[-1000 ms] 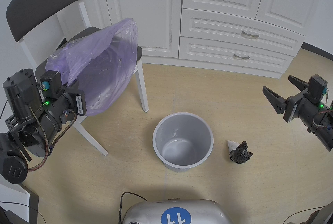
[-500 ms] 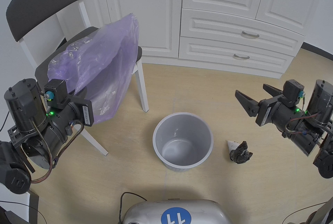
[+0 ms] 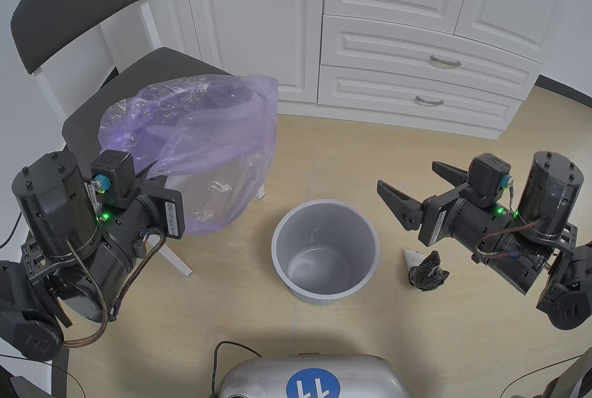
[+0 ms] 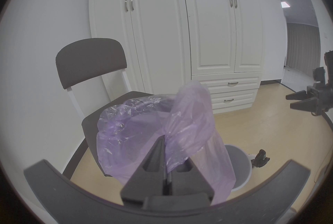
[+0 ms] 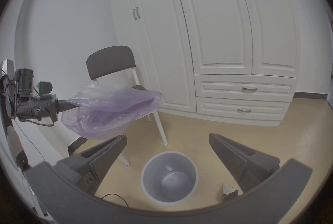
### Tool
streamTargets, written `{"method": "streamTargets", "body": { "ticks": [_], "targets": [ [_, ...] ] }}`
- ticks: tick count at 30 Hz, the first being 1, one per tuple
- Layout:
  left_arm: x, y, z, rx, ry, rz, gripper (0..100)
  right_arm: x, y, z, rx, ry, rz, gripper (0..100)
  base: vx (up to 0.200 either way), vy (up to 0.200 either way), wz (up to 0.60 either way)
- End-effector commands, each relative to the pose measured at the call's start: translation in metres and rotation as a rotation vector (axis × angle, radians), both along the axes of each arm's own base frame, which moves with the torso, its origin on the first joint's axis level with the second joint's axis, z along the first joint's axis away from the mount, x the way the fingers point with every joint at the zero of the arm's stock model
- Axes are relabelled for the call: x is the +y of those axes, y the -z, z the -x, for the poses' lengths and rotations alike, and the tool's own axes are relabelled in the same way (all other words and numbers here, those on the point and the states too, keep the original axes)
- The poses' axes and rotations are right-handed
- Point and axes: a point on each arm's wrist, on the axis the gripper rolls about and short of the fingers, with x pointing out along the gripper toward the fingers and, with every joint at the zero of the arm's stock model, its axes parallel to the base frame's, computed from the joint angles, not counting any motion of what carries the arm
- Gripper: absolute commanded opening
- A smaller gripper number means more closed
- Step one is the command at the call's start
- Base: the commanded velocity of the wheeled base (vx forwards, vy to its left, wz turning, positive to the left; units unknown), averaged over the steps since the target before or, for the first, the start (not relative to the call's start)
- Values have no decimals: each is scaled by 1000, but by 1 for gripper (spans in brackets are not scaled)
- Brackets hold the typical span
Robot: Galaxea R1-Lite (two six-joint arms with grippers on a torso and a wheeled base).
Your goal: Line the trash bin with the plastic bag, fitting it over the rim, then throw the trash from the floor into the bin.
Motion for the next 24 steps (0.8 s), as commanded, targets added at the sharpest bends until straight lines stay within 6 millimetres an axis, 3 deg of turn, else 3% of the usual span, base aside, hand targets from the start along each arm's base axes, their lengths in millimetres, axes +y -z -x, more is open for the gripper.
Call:
{"method": "streamTargets", "body": {
  "ticks": [1,12,17,24],
  "targets": [
    [-5,2,0,6,5,-4,0,8,7,6,21,-33,17,100,0,0,0],
    [-15,4,-3,-43,-50,47,0,35,40,9,132,-96,63,100,0,0,0],
    [-31,-8,3,-137,-52,130,0,50,58,18,210,-149,62,100,0,0,0],
    [-36,-26,6,-194,-48,172,0,66,86,26,278,-204,136,100,0,0,0]
  ]
}}
